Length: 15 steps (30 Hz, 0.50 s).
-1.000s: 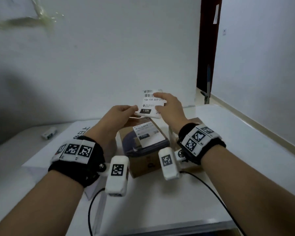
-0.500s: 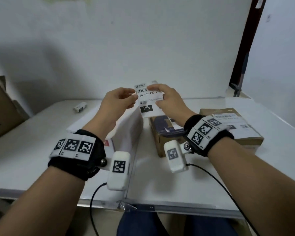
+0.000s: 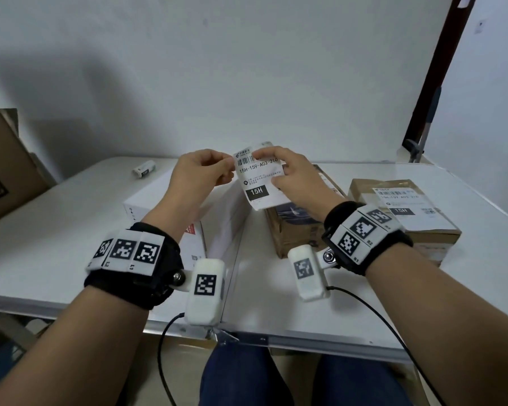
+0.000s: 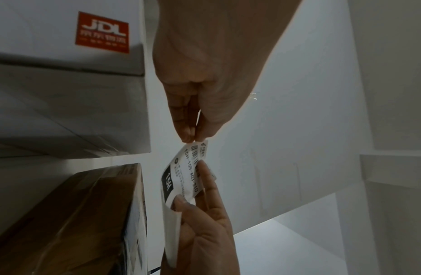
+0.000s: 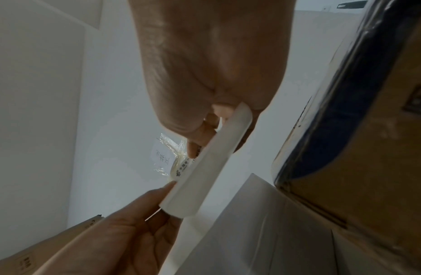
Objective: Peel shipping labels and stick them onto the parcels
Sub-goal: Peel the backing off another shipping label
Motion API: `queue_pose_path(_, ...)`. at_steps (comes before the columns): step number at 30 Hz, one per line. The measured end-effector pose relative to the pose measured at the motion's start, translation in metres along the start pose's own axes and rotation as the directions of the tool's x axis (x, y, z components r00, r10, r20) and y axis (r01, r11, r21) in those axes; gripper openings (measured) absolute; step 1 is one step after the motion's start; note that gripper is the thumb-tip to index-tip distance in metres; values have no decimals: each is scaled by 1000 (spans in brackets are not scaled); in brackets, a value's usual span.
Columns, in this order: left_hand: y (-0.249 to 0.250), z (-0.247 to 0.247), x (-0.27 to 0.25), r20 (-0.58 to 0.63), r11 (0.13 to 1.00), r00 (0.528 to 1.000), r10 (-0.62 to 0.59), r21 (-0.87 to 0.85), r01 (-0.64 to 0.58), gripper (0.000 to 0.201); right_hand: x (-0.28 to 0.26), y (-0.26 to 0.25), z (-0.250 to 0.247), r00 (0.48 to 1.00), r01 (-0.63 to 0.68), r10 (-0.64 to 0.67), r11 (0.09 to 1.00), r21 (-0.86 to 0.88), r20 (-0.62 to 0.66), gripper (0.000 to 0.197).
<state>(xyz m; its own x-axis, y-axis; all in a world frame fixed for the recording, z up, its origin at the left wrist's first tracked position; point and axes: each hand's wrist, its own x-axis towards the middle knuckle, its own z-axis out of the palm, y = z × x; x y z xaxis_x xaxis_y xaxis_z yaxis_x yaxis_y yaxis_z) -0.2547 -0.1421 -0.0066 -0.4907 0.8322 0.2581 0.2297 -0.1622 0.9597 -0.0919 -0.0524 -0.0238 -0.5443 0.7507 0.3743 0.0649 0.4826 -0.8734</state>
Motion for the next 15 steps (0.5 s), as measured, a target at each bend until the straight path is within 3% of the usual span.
queue_pose_path(4,-2,-1,0,-18,1000,1000,-15,-9,15,6,-4,-4,0,1000,-7,7,1000,-8,30,62)
queue_pose_path(8,-4,0,-4,20,990,998,-63,-122,65,9,-6,-5,0,999,-35,35,999,1,39,56)
queue_pose_path(12,-4,1,-9,44,982,996,-76,-170,82,9,-3,-8,2,996,10,-44,921,-390,-79,42)
queue_pose_path(15,-1,5,-13,76,979,994,-76,-181,89,8,-3,-20,8,990,7,-52,944,-329,-130,18)
